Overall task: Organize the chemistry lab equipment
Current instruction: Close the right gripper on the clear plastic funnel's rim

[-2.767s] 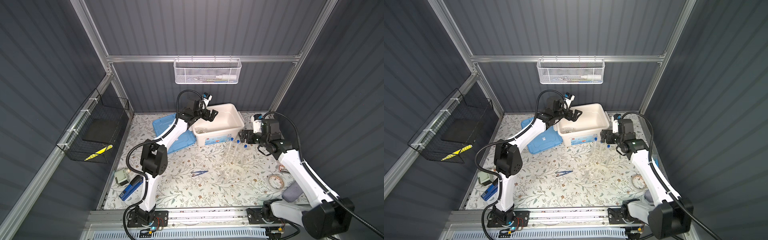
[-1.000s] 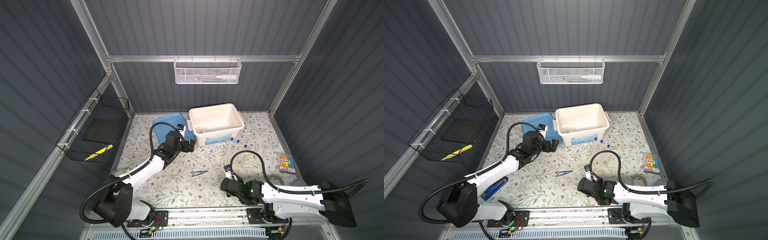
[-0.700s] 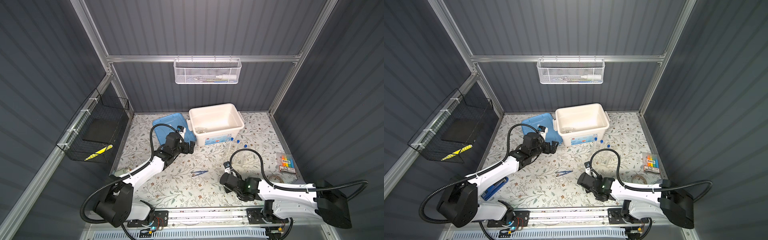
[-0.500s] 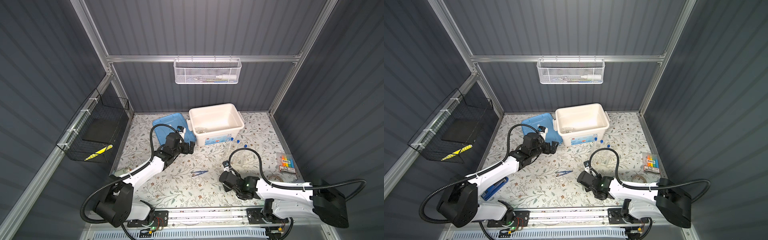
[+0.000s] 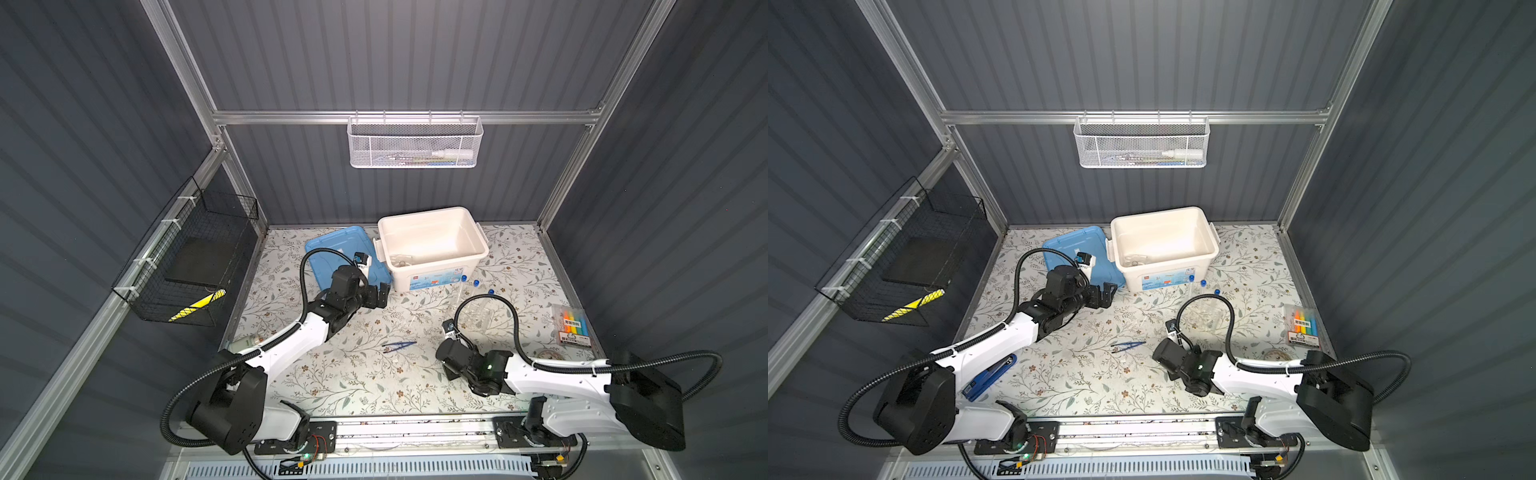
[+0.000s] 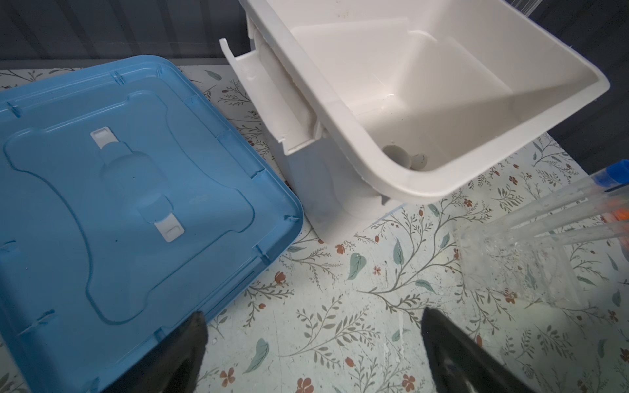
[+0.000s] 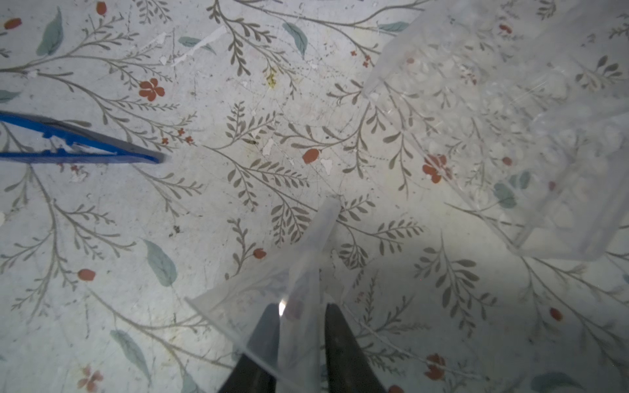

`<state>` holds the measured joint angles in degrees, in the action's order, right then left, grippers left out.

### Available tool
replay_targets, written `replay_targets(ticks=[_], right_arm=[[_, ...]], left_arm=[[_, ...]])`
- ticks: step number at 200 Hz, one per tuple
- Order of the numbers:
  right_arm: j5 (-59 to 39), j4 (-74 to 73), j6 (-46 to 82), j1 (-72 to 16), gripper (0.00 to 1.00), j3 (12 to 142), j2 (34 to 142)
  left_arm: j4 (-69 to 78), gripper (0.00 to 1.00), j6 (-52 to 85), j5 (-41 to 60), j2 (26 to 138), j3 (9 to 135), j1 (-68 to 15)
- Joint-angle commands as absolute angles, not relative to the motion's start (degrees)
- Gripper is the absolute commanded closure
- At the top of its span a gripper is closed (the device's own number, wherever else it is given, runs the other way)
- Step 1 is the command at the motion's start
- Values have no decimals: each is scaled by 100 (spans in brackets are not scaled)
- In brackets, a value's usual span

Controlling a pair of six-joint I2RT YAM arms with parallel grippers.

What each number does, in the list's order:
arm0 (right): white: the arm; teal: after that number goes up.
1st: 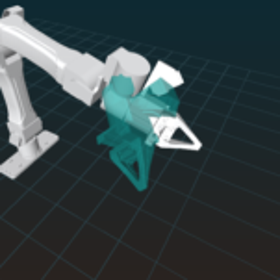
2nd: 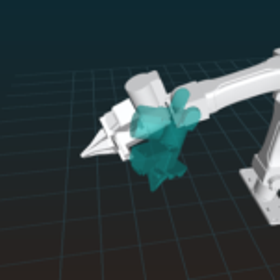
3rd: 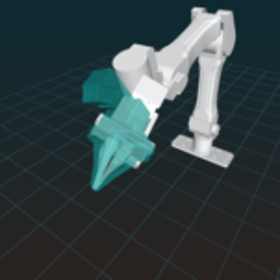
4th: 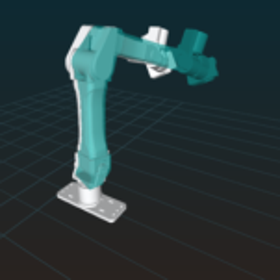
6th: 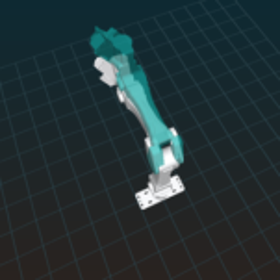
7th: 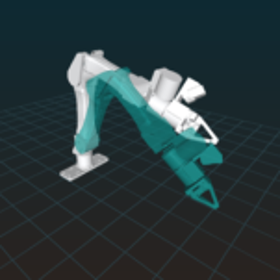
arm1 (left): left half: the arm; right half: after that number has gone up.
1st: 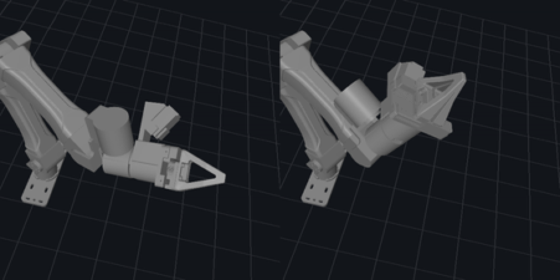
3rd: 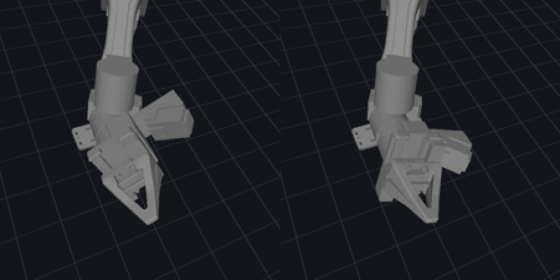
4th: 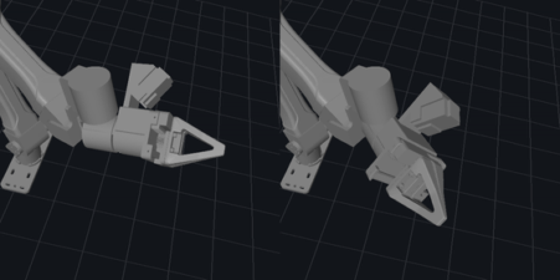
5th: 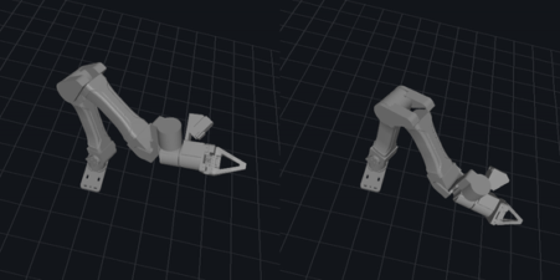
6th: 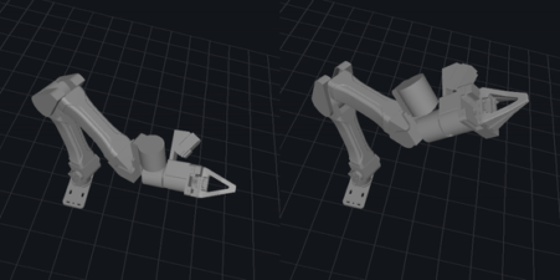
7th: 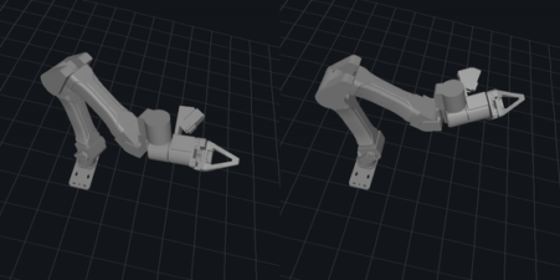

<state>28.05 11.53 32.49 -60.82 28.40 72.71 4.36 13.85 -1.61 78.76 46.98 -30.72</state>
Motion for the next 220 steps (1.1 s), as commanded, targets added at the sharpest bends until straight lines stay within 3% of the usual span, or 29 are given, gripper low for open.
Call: replay_targets(ticks=[1, 81, 220], right_arm=[[2959, 1027, 3243, -6051, 78, 2727, 7260], [2766, 904, 3175, -5907, 92, 2708, 7097], [2214, 800, 2484, -5880, 94, 3283, 6487]], left_arm=[[449, 0, 1415, -220, 7875, 4595, -3106], [413, 0, 1413, -237, 7900, 4566, -3111], [282, 0, 1213, -422, 7739, 4169, -3190]])
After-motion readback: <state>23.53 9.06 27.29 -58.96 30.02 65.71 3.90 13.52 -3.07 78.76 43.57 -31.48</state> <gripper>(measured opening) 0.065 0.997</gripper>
